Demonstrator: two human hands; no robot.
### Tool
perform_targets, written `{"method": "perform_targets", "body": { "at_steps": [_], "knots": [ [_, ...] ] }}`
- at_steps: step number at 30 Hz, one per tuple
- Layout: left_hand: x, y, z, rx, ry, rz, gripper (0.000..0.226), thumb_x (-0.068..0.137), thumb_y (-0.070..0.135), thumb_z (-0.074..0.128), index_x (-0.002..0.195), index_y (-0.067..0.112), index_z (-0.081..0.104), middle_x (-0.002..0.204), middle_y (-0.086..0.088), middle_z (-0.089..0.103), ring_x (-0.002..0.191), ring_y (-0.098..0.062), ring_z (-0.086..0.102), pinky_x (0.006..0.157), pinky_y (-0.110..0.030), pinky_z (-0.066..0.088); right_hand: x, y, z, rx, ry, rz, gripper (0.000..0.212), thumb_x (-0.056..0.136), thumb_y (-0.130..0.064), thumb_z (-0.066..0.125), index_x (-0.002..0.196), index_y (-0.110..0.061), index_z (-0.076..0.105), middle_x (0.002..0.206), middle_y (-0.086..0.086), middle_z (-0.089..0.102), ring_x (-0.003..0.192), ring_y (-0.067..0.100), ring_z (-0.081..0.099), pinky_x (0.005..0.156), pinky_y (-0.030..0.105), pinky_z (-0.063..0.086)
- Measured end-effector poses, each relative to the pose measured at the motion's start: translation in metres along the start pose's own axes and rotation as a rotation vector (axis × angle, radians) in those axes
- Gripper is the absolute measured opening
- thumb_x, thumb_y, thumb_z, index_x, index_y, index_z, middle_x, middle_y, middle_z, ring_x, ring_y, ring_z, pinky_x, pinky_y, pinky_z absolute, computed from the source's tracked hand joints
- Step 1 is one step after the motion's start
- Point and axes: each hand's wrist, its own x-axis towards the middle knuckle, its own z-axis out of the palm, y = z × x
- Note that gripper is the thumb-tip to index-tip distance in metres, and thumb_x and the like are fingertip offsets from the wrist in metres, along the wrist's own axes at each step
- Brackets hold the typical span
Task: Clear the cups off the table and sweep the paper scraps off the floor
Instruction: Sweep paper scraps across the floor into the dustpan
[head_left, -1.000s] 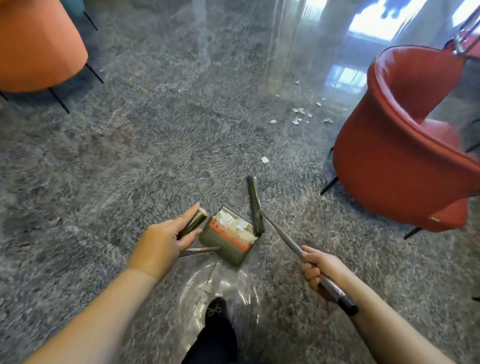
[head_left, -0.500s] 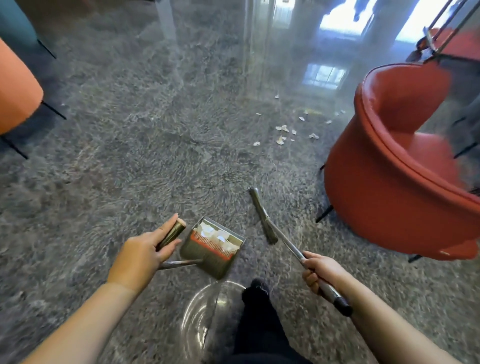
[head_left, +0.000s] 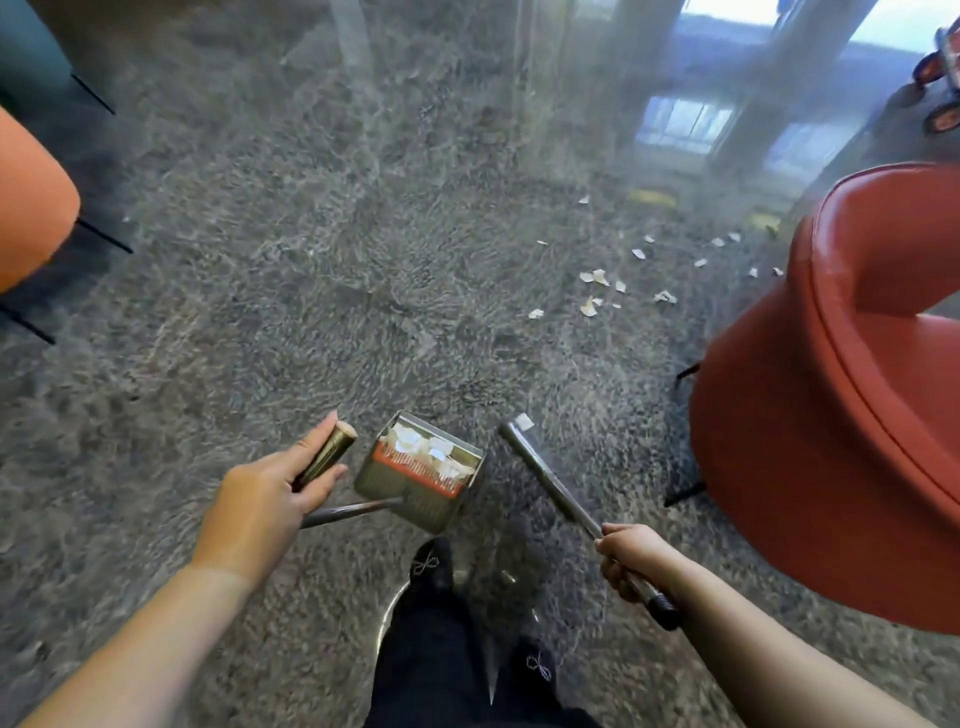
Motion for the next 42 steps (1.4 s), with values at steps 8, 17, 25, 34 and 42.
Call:
{"method": "perform_targets", "body": {
  "at_steps": [8,17,25,34,42],
  "knots": [
    [0.117,-0.042,0.016,-0.014,-0.068,0.085,0.067,0.072,0.016,0.084,0.133,0.023,0.055,0.075,-0.010,0.071,0.058,-0.025,0.064,0.061,-0.026,0.037,0.058,-0.061,0.022,0.086,0.075,0.038,0.031,0.097,-0.004,0.039,0.123,-0.014,0.052,0.052,0.006,0.039,0.032,0.012,0.034,0.040,0.012,0.027],
    [0.224,-0.031,0.039,0.048,-0.090,0.203,0.057,0.073,0.040,0.066,0.128,0.025,0.061,0.078,-0.010,0.073,0.060,-0.026,0.068,0.065,-0.027,0.038,0.093,-0.145,-0.001,0.185,0.115,0.025,0.036,0.098,-0.001,0.038,0.130,-0.014,0.047,0.055,0.005,0.037,0.029,0.009,0.034,0.038,0.012,0.028],
    [0.328,0.005,0.080,0.024,-0.152,0.198,0.064,0.073,0.021,0.084,0.131,0.022,0.058,0.075,-0.011,0.072,0.059,-0.026,0.067,0.063,-0.026,0.037,0.136,-0.223,-0.064,0.178,0.116,0.010,0.036,0.096,0.001,0.040,0.129,-0.010,0.051,0.056,0.005,0.036,0.027,0.009,0.033,0.037,0.012,0.029],
    [0.431,0.038,0.110,0.023,-0.129,0.120,0.065,0.073,0.019,0.083,0.132,0.024,0.057,0.075,-0.010,0.072,0.058,-0.025,0.064,0.057,-0.028,0.041,0.186,-0.321,-0.131,0.052,0.035,0.005,0.023,0.096,-0.003,0.042,0.109,-0.017,0.055,0.052,0.006,0.038,0.031,0.010,0.034,0.041,0.012,0.029],
    [0.502,0.041,0.122,0.021,-0.096,0.165,0.058,0.077,0.041,0.074,0.131,0.024,0.059,0.075,-0.005,0.072,0.056,-0.020,0.063,0.058,-0.024,0.039,0.229,-0.406,-0.152,0.075,0.088,-0.038,0.023,0.099,-0.004,0.042,0.113,-0.020,0.051,0.056,0.006,0.038,0.029,0.009,0.033,0.039,0.012,0.029]
  ]
}}
